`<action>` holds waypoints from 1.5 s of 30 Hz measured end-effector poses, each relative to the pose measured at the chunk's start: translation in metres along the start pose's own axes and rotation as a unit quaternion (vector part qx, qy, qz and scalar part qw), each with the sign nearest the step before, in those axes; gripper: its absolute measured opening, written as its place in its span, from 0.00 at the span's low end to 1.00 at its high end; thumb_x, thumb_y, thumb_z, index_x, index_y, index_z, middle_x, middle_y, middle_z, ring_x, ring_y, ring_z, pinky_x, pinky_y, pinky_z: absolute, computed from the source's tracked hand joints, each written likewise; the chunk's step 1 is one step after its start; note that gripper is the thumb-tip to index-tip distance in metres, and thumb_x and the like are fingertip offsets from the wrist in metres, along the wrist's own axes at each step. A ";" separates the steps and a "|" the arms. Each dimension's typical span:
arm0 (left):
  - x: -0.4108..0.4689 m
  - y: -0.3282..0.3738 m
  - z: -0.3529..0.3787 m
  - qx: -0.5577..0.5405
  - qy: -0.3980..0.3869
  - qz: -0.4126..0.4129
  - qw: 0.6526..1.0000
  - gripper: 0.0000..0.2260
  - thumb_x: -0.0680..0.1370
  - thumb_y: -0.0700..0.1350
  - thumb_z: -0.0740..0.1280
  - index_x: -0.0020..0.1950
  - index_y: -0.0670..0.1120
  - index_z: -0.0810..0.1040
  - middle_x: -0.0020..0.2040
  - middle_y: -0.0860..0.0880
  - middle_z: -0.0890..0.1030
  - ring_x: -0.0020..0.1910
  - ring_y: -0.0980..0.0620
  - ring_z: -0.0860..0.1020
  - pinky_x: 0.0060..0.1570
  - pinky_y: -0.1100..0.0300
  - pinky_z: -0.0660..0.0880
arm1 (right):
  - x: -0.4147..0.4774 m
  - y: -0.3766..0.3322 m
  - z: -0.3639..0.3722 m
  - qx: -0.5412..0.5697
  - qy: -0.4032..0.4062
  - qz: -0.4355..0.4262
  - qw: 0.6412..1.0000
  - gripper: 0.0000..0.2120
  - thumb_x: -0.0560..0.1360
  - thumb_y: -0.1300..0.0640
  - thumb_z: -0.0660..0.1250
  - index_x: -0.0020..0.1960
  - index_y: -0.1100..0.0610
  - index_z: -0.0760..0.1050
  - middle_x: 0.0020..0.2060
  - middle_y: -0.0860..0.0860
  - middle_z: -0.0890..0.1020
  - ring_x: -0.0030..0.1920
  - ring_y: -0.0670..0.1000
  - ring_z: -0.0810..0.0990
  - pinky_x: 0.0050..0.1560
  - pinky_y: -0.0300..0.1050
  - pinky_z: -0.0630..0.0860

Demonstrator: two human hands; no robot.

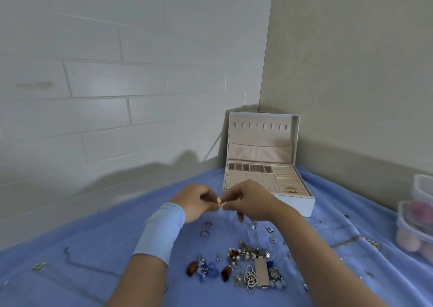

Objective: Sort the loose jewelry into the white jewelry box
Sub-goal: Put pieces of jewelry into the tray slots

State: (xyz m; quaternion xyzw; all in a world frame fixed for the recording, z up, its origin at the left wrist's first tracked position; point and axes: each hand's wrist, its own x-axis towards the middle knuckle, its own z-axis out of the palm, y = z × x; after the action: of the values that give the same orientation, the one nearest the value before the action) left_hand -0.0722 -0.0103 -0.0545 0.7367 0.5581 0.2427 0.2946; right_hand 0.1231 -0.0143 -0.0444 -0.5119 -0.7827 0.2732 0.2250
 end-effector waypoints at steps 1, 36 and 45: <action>0.000 0.001 0.000 -0.030 0.017 0.006 0.999 0.03 0.76 0.46 0.71 0.48 0.54 0.82 0.47 0.54 0.83 0.45 0.55 0.80 0.45 0.62 0.76 | 0.001 0.001 -0.002 0.026 0.018 0.000 1.000 0.03 0.77 0.58 0.72 0.48 0.55 0.85 0.33 0.52 0.85 0.26 0.47 0.79 0.26 0.37 0.73; 0.116 0.115 0.107 -0.020 0.079 0.079 0.994 0.09 0.81 0.49 0.63 0.54 0.60 0.82 0.54 0.57 0.82 0.54 0.54 0.78 0.47 0.61 0.77 | -0.004 0.110 -0.122 -0.017 0.227 0.073 0.971 0.05 0.71 0.58 0.76 0.44 0.48 0.86 0.37 0.44 0.85 0.30 0.37 0.78 0.43 0.43 0.80; 0.115 0.107 0.113 0.035 0.077 0.106 0.991 0.07 0.78 0.50 0.67 0.53 0.61 0.81 0.51 0.61 0.81 0.43 0.54 0.80 0.43 0.59 0.79 | -0.007 0.104 -0.118 -0.194 0.183 0.130 0.955 0.07 0.70 0.53 0.73 0.34 0.46 0.78 0.37 0.40 0.82 0.44 0.44 0.80 0.42 0.41 0.76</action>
State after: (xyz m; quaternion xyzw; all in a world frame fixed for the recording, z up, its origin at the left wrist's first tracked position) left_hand 0.1075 0.0602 -0.0557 0.7806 0.5064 0.3089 0.1972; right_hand 0.2714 0.0366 -0.0249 -0.6841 -0.6930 0.0449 0.2231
